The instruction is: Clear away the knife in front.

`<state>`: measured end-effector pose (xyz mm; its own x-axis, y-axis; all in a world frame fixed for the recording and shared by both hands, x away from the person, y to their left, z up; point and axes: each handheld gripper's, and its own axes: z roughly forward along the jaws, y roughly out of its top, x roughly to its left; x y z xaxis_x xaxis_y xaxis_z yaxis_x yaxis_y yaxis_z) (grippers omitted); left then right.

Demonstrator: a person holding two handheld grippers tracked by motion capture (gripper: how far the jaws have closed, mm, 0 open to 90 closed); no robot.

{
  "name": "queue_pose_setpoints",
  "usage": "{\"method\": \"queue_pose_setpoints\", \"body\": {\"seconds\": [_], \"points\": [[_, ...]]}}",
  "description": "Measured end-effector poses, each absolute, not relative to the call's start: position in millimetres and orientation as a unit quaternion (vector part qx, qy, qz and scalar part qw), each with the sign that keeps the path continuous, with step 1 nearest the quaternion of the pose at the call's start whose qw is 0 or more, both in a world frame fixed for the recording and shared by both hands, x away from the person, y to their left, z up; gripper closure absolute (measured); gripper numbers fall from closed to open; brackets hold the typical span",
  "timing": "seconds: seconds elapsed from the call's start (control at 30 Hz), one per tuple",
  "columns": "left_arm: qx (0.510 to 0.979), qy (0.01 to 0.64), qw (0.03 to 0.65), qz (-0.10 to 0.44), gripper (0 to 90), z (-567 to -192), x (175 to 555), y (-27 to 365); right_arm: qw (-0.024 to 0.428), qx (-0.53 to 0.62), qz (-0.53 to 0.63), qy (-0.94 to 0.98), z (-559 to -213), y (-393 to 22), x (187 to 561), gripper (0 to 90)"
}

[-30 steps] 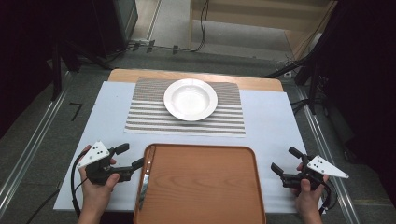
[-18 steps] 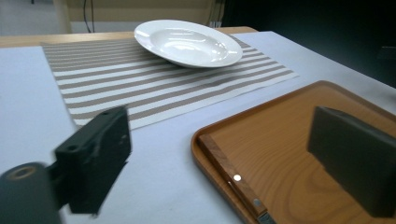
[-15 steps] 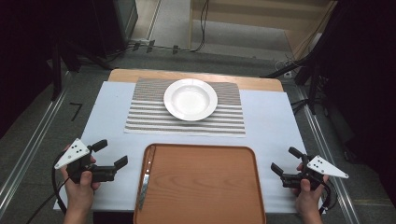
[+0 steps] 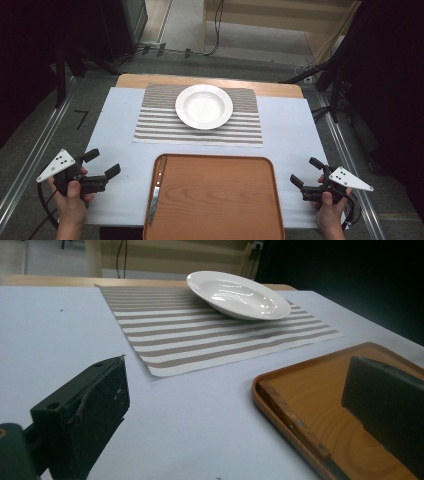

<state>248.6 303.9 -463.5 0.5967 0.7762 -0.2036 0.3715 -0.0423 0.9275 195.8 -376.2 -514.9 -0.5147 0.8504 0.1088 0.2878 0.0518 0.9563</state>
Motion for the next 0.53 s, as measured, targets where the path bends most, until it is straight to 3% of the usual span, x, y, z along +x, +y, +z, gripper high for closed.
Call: {"method": "queue_pose_setpoints", "body": {"seconds": [0.53], "points": [[0.690, 0.416, 0.563, 0.186, 0.0, -487, 253, 309, 0.258, 0.425, 0.546, 0.675, -515, -377, 195, 0.0]]}}
